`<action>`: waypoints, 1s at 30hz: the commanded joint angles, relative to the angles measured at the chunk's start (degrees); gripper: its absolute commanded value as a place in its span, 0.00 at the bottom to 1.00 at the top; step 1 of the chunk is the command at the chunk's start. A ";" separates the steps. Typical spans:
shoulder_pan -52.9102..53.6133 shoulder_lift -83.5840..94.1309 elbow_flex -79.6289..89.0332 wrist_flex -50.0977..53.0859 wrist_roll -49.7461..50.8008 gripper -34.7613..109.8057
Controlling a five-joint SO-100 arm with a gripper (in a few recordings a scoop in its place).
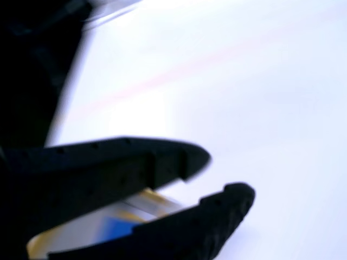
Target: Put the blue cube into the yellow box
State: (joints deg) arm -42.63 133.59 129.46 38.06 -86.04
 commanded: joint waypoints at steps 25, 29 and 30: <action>30.67 55.28 50.71 12.83 -9.67 0.24; 31.64 57.92 50.71 25.49 -6.86 0.24; 32.17 58.01 50.71 28.30 -6.59 0.24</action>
State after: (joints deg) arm -11.43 189.14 178.68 57.22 -92.55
